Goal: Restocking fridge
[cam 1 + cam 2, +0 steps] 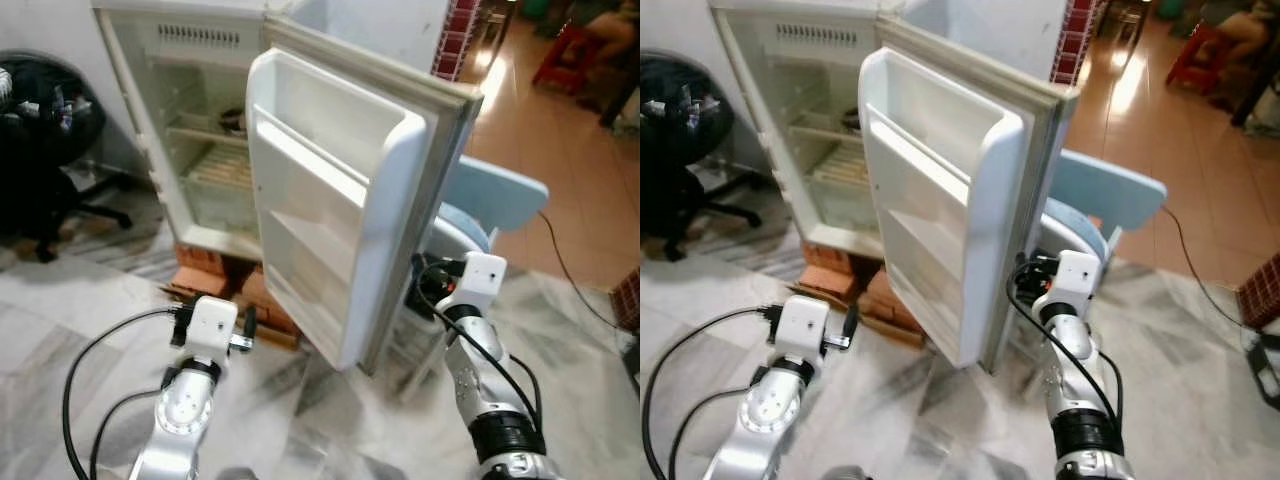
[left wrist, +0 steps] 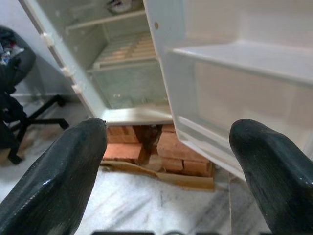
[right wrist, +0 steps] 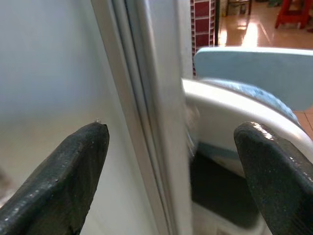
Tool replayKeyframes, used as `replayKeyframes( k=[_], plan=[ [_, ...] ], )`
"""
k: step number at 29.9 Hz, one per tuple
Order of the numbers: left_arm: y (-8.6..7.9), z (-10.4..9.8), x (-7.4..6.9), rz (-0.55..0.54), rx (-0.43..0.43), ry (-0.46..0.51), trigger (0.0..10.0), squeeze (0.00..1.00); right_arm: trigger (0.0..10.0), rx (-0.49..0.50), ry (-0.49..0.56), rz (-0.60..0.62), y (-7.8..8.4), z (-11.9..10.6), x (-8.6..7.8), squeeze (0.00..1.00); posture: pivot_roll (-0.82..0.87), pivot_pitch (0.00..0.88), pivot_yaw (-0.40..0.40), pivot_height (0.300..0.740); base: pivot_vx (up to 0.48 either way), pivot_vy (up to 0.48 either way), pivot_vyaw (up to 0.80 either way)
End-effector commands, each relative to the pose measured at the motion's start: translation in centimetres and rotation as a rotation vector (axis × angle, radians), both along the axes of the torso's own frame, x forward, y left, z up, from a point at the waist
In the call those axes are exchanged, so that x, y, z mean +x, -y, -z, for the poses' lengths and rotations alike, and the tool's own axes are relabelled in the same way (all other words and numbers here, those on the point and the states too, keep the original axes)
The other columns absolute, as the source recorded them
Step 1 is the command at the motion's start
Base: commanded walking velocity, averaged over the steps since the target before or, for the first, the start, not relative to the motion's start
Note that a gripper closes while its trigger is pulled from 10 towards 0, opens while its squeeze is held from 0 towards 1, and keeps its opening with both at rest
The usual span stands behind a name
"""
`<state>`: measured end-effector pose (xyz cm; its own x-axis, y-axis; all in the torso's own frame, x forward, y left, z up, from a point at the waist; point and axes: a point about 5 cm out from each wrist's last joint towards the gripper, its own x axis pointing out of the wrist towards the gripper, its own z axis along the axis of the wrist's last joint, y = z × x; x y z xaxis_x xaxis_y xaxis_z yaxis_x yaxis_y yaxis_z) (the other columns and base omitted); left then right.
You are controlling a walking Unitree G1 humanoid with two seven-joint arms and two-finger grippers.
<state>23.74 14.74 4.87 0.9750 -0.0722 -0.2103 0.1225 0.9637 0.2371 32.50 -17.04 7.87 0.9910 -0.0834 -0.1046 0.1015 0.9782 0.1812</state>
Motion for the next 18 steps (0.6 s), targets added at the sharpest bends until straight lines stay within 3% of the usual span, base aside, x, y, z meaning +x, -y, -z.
replayKeyframes(
  k=[1,7,10,12,13,15,18],
  plan=[
    [0.3,0.0,0.3,0.008,0.001,0.003,10.0,0.0,10.0,0.018,-0.01,0.034,0.2,0.3,0.1,0.0,0.12,0.0,-0.049,0.74,0.0,0.0,0.0],
    [0.1,0.1,0.1,0.012,0.024,-0.013,10.0,0.0,10.0,0.06,0.03,0.03,-2.2,-2.2,3.0,0.0,0.15,0.0,-0.041,0.74,0.0,0.0,0.0],
    [0.0,0.1,0.0,0.014,0.03,-0.014,10.0,0.0,10.0,0.183,0.075,-0.073,-4.3,-3.9,4.1,0.0,0.15,0.0,-0.04,0.74,0.0,0.0,0.0],
    [0.0,0.1,0.0,0.018,0.03,-0.013,10.0,0.0,10.0,0.345,0.17,-0.314,-7.4,-5.9,4.2,0.0,0.15,0.0,-0.04,0.74,0.0,0.0,0.0],
    [0.0,0.1,0.0,0.018,0.03,-0.013,10.0,0.0,10.0,0.345,0.17,-0.314,-7.4,-5.9,4.2,0.0,0.15,0.0,-0.04,0.74,0.0,0.0,0.0],
    [0.1,0.2,-0.1,0.015,0.013,-0.027,10.0,0.0,10.0,0.517,0.334,-0.657,-10.3,-8.5,2.3,0.0,0.14,0.0,-0.037,0.74,0.0,0.0,0.0],
    [0.1,0.5,-0.3,0.011,-0.014,-0.053,10.0,0.0,10.0,0.595,0.382,-0.82,-11.0,-9.3,0.5,0.0,0.13,0.0,-0.032,0.74,0.0,0.0,0.0]
  ],
)
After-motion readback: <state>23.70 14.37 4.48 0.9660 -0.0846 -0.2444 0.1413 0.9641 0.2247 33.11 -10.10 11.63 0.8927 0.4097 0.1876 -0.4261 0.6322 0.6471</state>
